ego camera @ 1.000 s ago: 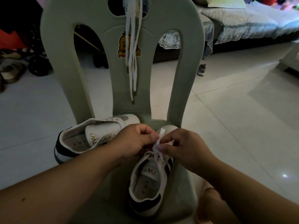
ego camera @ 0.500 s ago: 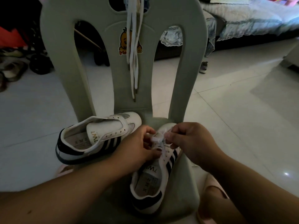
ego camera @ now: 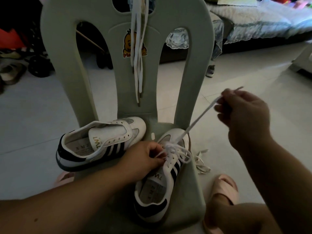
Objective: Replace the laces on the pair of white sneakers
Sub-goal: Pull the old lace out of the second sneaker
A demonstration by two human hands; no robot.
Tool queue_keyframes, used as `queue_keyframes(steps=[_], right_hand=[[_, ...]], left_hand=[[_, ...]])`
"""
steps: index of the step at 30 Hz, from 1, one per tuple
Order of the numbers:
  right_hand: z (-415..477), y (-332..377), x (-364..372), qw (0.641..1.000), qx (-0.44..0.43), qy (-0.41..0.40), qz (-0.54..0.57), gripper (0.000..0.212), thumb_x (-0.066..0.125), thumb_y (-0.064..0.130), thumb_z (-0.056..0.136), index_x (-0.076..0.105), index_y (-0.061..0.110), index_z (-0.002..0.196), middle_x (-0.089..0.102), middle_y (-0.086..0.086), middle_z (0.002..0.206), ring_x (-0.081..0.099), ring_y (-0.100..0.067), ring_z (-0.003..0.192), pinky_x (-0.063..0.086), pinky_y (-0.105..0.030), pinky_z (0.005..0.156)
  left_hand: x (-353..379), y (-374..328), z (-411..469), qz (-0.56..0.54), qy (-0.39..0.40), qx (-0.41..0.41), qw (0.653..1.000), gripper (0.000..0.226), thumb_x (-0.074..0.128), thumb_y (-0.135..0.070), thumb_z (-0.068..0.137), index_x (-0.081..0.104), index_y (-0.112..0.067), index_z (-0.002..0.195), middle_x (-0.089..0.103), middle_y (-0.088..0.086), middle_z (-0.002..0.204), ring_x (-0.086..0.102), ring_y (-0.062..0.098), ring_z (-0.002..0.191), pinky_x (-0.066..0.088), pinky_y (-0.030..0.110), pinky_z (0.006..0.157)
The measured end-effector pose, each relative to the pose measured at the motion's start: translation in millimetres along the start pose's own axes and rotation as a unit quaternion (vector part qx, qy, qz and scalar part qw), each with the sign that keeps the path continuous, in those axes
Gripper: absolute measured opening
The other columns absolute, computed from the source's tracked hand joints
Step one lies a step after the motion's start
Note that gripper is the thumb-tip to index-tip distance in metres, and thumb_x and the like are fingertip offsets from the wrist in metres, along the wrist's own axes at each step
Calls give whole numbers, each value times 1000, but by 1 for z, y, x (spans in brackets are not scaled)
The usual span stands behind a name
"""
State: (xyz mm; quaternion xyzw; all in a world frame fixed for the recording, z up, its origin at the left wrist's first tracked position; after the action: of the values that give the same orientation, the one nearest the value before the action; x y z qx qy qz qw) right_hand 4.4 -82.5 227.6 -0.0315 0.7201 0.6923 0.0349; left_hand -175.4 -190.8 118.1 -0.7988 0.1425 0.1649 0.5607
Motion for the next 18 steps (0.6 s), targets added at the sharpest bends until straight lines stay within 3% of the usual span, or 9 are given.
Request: queue_keyframes(steps=[5, 9, 12, 13, 15, 16, 17, 18], right_hand=[[-17, -22, 34, 979, -3, 146, -140, 15, 56, 25, 93, 64, 17, 82, 69, 0, 78, 64, -7, 65, 47, -17, 57], [-22, -33, 43, 964, -18, 192, -181, 13, 59, 30, 90, 66, 23, 81, 70, 7, 75, 65, -1, 63, 45, -12, 54], [-22, -33, 41, 948, -53, 192, -250, 20, 60, 40, 88, 65, 24, 77, 66, 6, 67, 61, 2, 55, 42, -13, 51], [-23, -33, 40, 930, -61, 203, -301, 26, 60, 44, 87, 63, 23, 72, 64, 5, 62, 57, 1, 50, 41, -15, 50], [-29, -42, 41, 840, -61, 285, -457, 34, 58, 52, 85, 64, 21, 71, 62, 4, 63, 56, -1, 52, 46, -20, 51], [-33, -50, 42, 786, -57, 325, -522, 35, 59, 55, 84, 67, 22, 79, 64, 4, 69, 58, -3, 60, 51, -22, 58], [-35, -57, 42, 755, -50, 340, -558, 33, 61, 55, 82, 68, 24, 91, 63, 7, 76, 60, -6, 69, 52, -23, 64], [-37, -61, 43, 752, -38, 348, -559, 33, 65, 53, 80, 66, 30, 103, 61, 12, 81, 58, -7, 74, 50, -22, 67]], left_hand=[[3, -12, -5, -74, 17, -1, 997, 19, 64, -10, 85, 71, -28, 83, 73, -5, 84, 69, 11, 83, 56, 34, 83], [0, -23, -4, -52, 9, 20, 998, 6, 68, -26, 85, 70, -28, 80, 72, -9, 77, 67, 6, 74, 55, 26, 72], [-2, -22, -3, -92, -5, -5, 996, 9, 66, -23, 87, 69, -30, 82, 72, -9, 78, 68, 7, 75, 56, 26, 74], [-1, -21, -3, -112, -5, -19, 994, 9, 65, -21, 87, 69, -28, 84, 73, -6, 80, 69, 10, 78, 57, 30, 77], [-2, -20, -4, -135, 1, -38, 990, 7, 64, -21, 88, 70, -24, 87, 74, -1, 84, 70, 16, 83, 57, 33, 80], [-2, -19, -4, -141, 2, -43, 989, 7, 63, -21, 88, 70, -24, 87, 74, -1, 84, 69, 15, 82, 56, 32, 79], [-3, -19, -5, -146, 2, -44, 988, 8, 63, -21, 89, 70, -24, 86, 74, -2, 83, 69, 13, 80, 55, 30, 77], [-3, -19, -5, -153, 3, -45, 987, 9, 62, -20, 89, 69, -24, 85, 73, -3, 81, 68, 10, 76, 55, 27, 74]])
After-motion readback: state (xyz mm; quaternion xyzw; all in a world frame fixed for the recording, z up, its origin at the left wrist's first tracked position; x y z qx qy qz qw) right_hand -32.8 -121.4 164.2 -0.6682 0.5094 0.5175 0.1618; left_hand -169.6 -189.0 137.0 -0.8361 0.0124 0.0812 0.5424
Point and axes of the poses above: each hand's wrist, its own z-axis towards the middle knuckle, its own x-axis out of the palm, y = z × x, the point moved 4 cm from there along z, towards the middle knuckle
